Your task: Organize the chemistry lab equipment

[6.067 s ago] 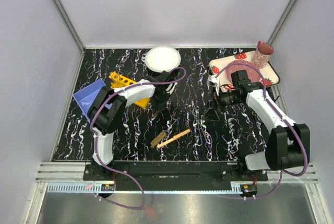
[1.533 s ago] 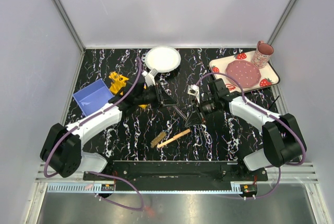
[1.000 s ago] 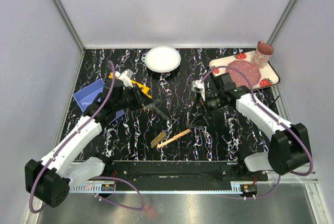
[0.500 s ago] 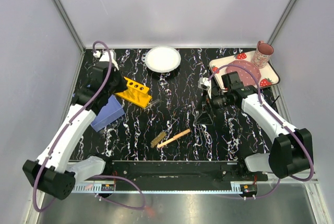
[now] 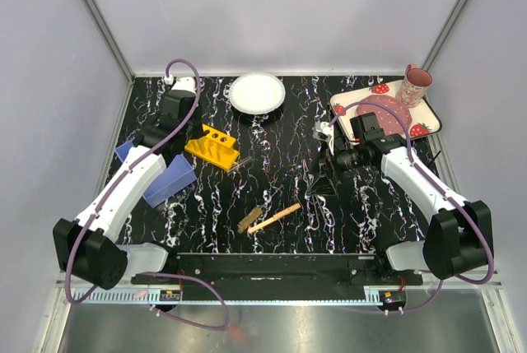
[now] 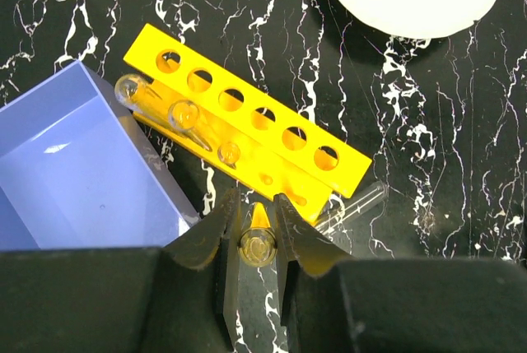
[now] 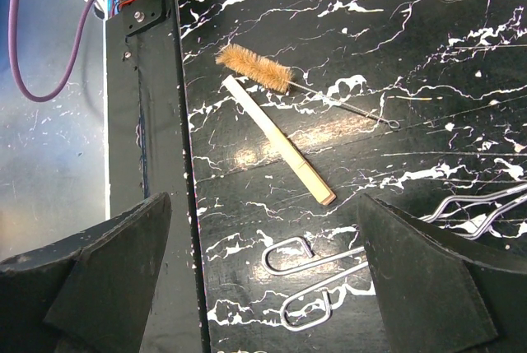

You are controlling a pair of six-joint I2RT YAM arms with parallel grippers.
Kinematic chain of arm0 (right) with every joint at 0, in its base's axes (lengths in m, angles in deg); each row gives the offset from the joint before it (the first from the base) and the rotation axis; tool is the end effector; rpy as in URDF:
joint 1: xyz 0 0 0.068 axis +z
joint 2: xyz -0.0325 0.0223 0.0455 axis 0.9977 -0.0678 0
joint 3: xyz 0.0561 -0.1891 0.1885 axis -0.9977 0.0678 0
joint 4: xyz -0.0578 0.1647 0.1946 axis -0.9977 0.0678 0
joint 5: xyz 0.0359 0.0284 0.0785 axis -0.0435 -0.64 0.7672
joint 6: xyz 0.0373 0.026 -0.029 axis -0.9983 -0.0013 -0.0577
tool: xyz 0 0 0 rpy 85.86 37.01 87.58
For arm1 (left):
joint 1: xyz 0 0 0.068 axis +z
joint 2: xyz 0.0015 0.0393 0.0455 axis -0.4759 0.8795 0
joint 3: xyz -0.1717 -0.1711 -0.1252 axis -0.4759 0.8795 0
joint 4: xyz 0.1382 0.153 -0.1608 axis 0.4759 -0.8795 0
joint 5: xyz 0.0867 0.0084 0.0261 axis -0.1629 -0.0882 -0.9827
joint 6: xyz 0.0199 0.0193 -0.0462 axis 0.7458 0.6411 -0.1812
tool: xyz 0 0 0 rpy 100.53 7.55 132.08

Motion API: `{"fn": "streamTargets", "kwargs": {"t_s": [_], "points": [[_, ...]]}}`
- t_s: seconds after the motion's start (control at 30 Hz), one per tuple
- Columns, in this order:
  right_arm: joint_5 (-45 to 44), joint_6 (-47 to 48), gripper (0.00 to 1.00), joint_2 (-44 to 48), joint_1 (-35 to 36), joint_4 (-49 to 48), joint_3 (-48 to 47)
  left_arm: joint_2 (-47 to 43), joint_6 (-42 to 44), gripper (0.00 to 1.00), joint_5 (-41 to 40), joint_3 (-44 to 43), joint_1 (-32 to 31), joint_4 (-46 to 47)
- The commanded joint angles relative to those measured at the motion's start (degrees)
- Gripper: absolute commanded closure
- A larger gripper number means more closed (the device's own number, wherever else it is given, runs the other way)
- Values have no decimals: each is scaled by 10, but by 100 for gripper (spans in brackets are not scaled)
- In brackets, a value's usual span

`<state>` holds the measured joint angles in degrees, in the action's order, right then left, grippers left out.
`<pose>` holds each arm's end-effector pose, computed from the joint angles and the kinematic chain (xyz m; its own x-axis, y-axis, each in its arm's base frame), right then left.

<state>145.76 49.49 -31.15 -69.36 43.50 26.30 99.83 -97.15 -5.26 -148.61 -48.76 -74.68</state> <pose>0.2340 0.1031 0.2601 -0.3516 -0.4068 -0.8432 -0.9358 0.1271 0.3289 0.2588 -0.0846 0.3398 -0.5657 -0.0894 -0.8197 -0.0612 0.9959 -0.0663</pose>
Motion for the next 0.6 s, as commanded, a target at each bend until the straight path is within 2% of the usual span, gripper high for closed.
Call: {"fn": "streamTargets", "kwargs": {"t_s": [0.0,0.57], "points": [[1,11,0,-6,-4,-4,-7,25,20,85,-18,-40,3,55],[0,11,0,-14,-6,-3,-6,89,28,85,-6,-59,7,76]]}}
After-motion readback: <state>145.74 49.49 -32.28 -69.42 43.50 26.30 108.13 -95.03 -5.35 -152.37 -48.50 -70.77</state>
